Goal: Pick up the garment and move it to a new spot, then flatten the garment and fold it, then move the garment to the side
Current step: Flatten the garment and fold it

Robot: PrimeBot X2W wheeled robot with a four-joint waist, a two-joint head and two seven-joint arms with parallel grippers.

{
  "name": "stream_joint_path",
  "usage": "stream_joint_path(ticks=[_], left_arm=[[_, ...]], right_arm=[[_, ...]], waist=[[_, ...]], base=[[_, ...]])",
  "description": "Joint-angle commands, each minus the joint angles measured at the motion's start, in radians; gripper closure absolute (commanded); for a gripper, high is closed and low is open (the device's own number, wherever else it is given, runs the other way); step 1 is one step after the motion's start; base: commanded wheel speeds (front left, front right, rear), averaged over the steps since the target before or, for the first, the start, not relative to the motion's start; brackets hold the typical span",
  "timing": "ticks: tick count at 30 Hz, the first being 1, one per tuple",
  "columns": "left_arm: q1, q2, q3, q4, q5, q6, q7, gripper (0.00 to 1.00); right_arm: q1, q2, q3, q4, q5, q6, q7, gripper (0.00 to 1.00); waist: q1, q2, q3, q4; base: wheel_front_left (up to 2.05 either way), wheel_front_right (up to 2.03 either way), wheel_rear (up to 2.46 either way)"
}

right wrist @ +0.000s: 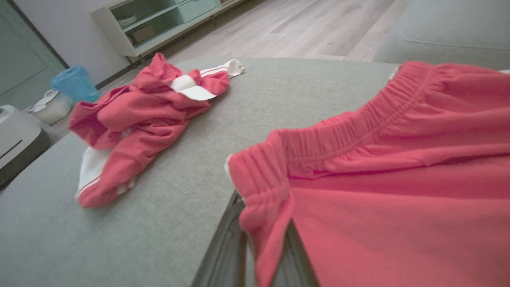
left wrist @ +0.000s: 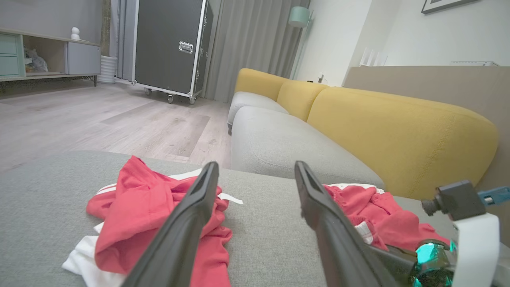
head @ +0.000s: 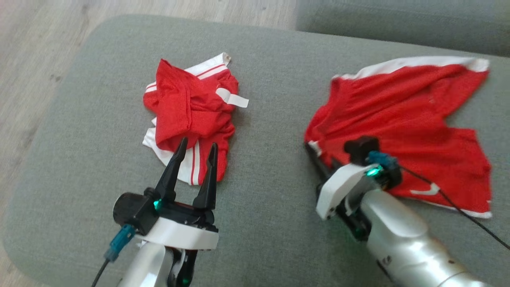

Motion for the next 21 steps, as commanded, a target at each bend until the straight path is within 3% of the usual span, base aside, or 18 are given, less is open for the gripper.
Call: stream_joint_path(ticks=[1,5,6,7,11,21], left_arm=[[-0.011,0.011,0.038,-0.028,0.012,0.002,-0.010,0.00],[0.004,0.013,0.046,-0.029,0.016,0.002,-0.010,0.00],[0.007,0.014,0.048,-0.030,0.017,0.002,-0.010,0.00],[0.009,0.014,0.050,-0.030,0.018,0.002,-0.010,0.00],[0.019,0.017,0.063,-0.034,0.021,0.002,-0.010,0.00],[0.032,0.024,0.102,-0.053,0.027,0.002,-0.010,0.00]], right_arm=[[0.004,0.002,0.048,-0.051,0.033,-0.001,0.008,1.00],[0.034,-0.028,0.165,-0.112,0.144,-0.001,0.067,1.00],[0.031,-0.041,0.196,-0.124,0.148,-0.001,0.066,0.69],[0.028,-0.051,0.215,-0.129,0.152,-0.001,0.057,0.00],[0.009,-0.067,0.244,-0.130,0.182,-0.001,0.013,0.00],[0.004,-0.145,0.202,-0.161,0.189,-0.001,-0.059,0.00]], waist=[[0.0001,0.0000,-0.015,-0.008],[0.0001,0.0000,-0.036,-0.020],[0.0001,0.0000,-0.040,-0.023],[0.0001,0.0000,-0.043,-0.026],[0.0001,0.0000,-0.058,-0.049],[0.0001,0.0000,-0.091,-0.134]], base=[[0.00,0.00,0.00],[0.00,0.00,0.00],[0.00,0.00,0.00],[0.00,0.00,0.00],[0.00,0.00,0.00],[0.00,0.00,0.00]])
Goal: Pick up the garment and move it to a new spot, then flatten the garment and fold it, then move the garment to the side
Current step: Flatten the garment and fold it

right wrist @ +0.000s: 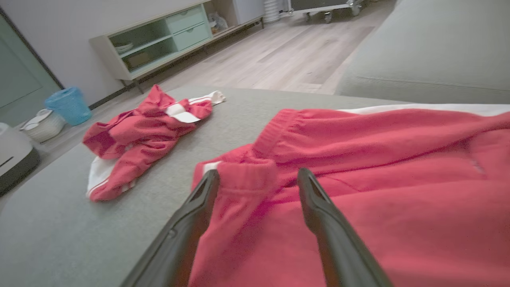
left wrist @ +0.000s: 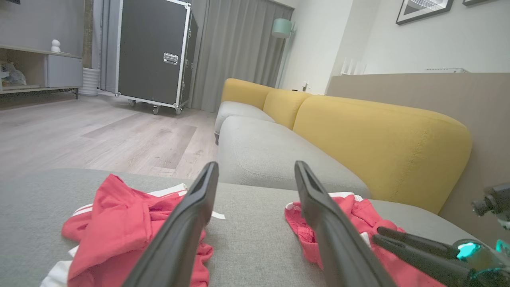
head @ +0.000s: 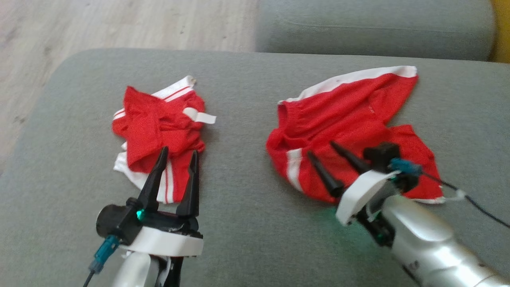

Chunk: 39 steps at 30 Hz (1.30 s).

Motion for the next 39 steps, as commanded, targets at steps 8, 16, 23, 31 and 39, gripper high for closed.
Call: stream_joint_path(ticks=[8,16,23,31,39], left_arm=[[-0.009,0.010,0.055,-0.051,0.015,0.002,-0.010,0.00],[-0.006,0.015,0.059,-0.049,0.011,0.002,-0.010,0.00],[-0.003,0.024,0.052,-0.037,0.001,0.002,-0.010,0.00],[-0.058,0.122,-0.098,0.051,0.046,0.002,-0.010,0.00],[-0.262,0.248,-0.391,0.257,0.028,0.002,-0.004,0.00]], right_arm=[[0.033,-0.064,-0.187,-0.066,-0.091,-0.001,-0.030,0.00],[0.241,0.061,-0.729,-0.279,-0.499,-0.001,-0.031,0.00],[0.407,0.177,-0.879,-0.423,-0.705,-0.001,-0.031,0.00],[0.402,0.184,-0.872,-0.469,-0.679,-0.001,-0.031,0.00],[0.388,0.184,-0.864,-0.473,-0.656,-0.001,-0.031,0.00]], waist=[[0.0000,-0.0001,-0.015,-0.105],[0.0000,-0.0001,-0.005,-0.160],[0.0000,-0.0001,0.011,-0.184],[0.0000,-0.0001,0.054,-0.211],[0.0000,-0.0001,0.110,-0.223]], base=[[0.00,0.00,0.00],[0.00,0.00,0.00],[0.00,0.00,0.00],[0.00,0.00,0.00],[0.00,0.00,0.00]])
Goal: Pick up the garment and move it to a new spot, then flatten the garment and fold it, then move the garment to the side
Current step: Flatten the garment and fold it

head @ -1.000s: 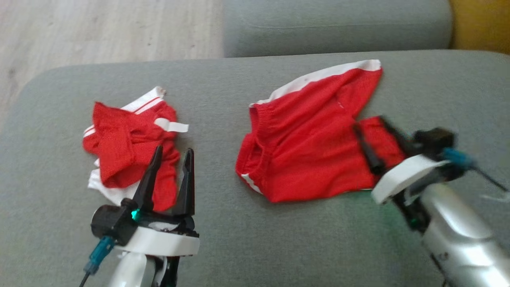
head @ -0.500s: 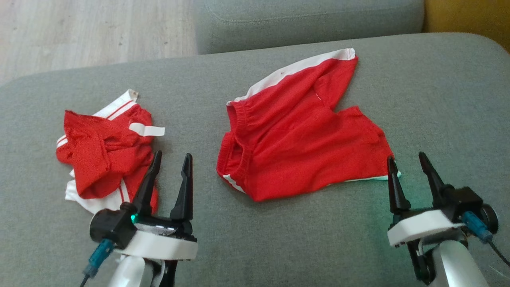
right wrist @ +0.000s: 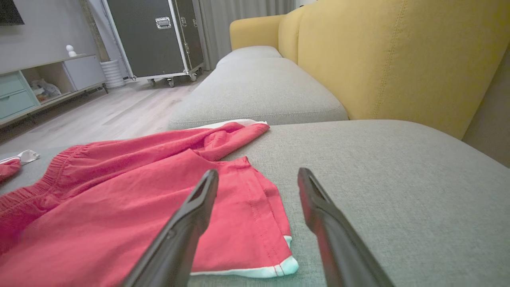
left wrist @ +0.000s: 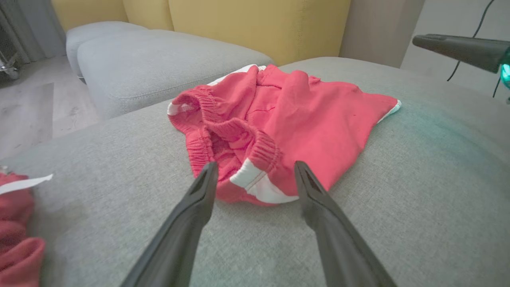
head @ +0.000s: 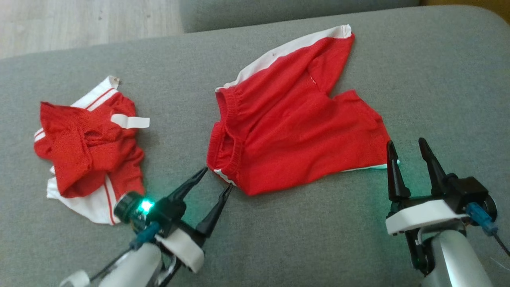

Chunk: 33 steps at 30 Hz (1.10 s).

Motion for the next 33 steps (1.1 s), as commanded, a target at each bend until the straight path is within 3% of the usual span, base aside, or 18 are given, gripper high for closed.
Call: stream_joint_path(ticks=[1,12,20,22,23,33], left_arm=[[-0.078,0.038,0.004,0.000,-0.014,0.002,-0.006,0.00],[-0.204,0.072,-0.144,0.106,-0.065,0.002,-0.008,0.00],[-0.254,0.076,-0.182,0.128,-0.101,0.002,-0.011,0.00],[-0.260,0.078,-0.190,0.124,-0.110,0.002,-0.011,0.84],[-0.261,0.078,-0.192,0.119,-0.119,0.002,-0.011,1.00],[-0.227,0.074,-0.105,0.032,-0.141,0.009,-0.011,1.00]], right_arm=[[-0.042,-0.002,0.027,-0.033,0.009,-0.001,-0.011,0.00],[-0.059,-0.002,0.027,-0.038,0.022,-0.001,-0.011,0.00],[-0.061,-0.002,0.025,-0.038,0.026,-0.001,-0.011,0.00],[-0.061,-0.002,0.024,-0.029,0.025,-0.001,-0.011,0.00],[-0.061,-0.002,0.024,-0.020,0.023,-0.001,-0.011,0.00],[-0.095,-0.002,-0.020,0.155,-0.073,-0.001,-0.004,0.00]], waist=[[-0.0001,0.0000,0.015,-0.006],[-0.0001,0.0000,0.052,-0.019],[-0.0001,0.0000,0.064,-0.019],[-0.0001,0.0000,0.065,-0.019],[-0.0001,0.0000,0.065,-0.018],[-0.0001,0.0000,0.057,0.009]], base=[[0.00,0.00,0.00],[0.00,0.00,0.00],[0.00,0.00,0.00],[0.00,0.00,0.00],[0.00,0.00,0.00],[0.00,0.00,0.00]])
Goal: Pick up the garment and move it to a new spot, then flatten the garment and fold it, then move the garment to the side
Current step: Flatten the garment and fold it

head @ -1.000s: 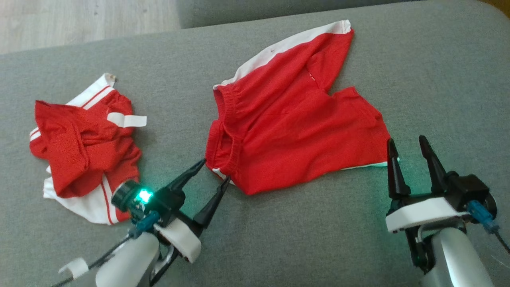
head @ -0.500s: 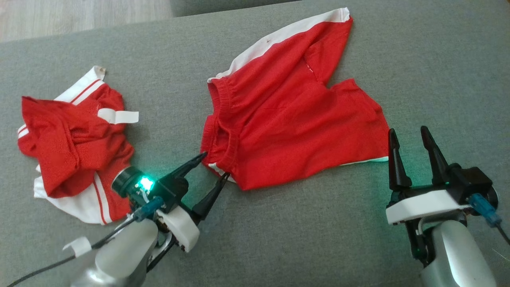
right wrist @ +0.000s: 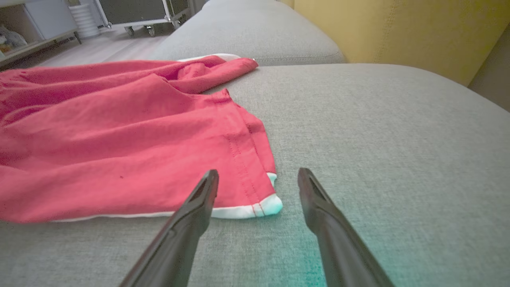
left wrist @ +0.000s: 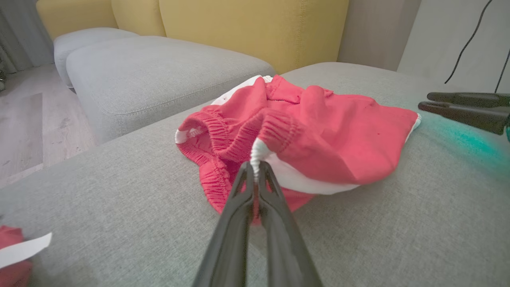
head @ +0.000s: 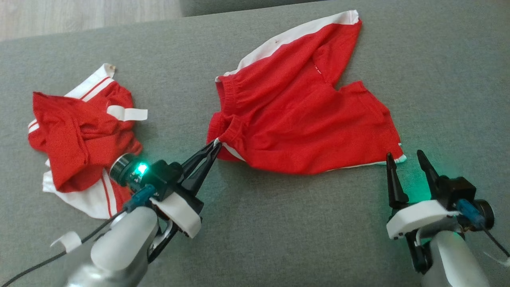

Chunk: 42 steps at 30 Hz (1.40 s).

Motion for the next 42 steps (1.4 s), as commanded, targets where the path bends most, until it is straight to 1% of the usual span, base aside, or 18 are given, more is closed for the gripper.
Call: stream_joint_path(ticks=[1,6,12,19,26,27,28,29,30,37,42], left_arm=[[-0.006,0.025,0.054,-0.037,-0.003,0.009,-0.010,1.00],[0.019,0.012,0.087,-0.056,0.000,0.019,-0.010,1.00],[0.034,-0.003,0.117,-0.067,0.009,0.022,-0.010,1.00],[0.043,-0.011,0.138,-0.063,0.018,0.022,-0.010,1.00],[0.051,-0.017,0.152,-0.052,0.025,0.017,-0.010,1.00],[0.052,-0.018,0.153,-0.050,0.026,0.016,-0.010,1.00],[0.053,-0.018,0.154,-0.048,0.027,0.015,-0.010,1.00],[0.053,-0.019,0.155,-0.046,0.028,0.015,-0.010,1.00],[0.054,-0.020,0.156,-0.044,0.028,0.014,-0.010,1.00],[0.071,-0.019,0.173,-0.027,0.032,0.015,-0.010,1.00],[0.087,-0.011,0.204,-0.028,0.023,0.022,-0.010,1.00]], right_arm=[[-0.052,-0.002,0.009,0.004,-0.026,-0.001,0.001,0.00],[-0.085,-0.002,-0.008,0.071,-0.092,-0.001,0.034,0.00],[-0.111,-0.002,-0.026,0.121,-0.158,-0.001,0.082,0.00],[-0.112,-0.002,0.000,0.135,-0.196,-0.001,0.100,0.00],[-0.105,-0.002,0.023,0.132,-0.204,-0.001,0.107,0.00],[-0.105,-0.002,0.025,0.133,-0.201,-0.001,0.109,0.08],[-0.104,-0.002,0.027,0.133,-0.199,-0.001,0.111,0.43],[-0.104,-0.002,0.030,0.135,-0.197,-0.001,0.114,0.69],[-0.103,-0.002,0.033,0.136,-0.195,-0.001,0.117,1.00],[-0.098,-0.002,0.050,0.136,-0.159,-0.001,0.118,1.00],[-0.107,-0.002,0.082,0.109,-0.059,-0.001,0.100,1.00]], waist=[[0.0000,0.0000,-0.003,0.008],[0.0000,0.0000,-0.006,0.023],[0.0000,0.0000,-0.007,0.035],[0.0000,0.0000,-0.012,0.037],[0.0000,0.0000,-0.021,0.030],[0.0000,0.0000,-0.023,0.030],[0.0000,0.0000,-0.025,0.029],[0.0000,0.0000,-0.027,0.029],[0.0000,0.0000,-0.029,0.028],[0.0000,0.0000,-0.059,0.018],[0.0000,0.0000,-0.093,0.002]], base=[[0.00,0.00,0.00],[0.00,0.00,0.00],[0.00,0.00,0.00],[0.00,0.00,0.00],[0.00,0.00,0.00],[0.00,0.00,0.00],[0.00,0.00,0.00],[0.00,0.00,0.00],[0.00,0.00,0.00],[0.00,0.00,0.00],[0.00,0.00,0.00]])
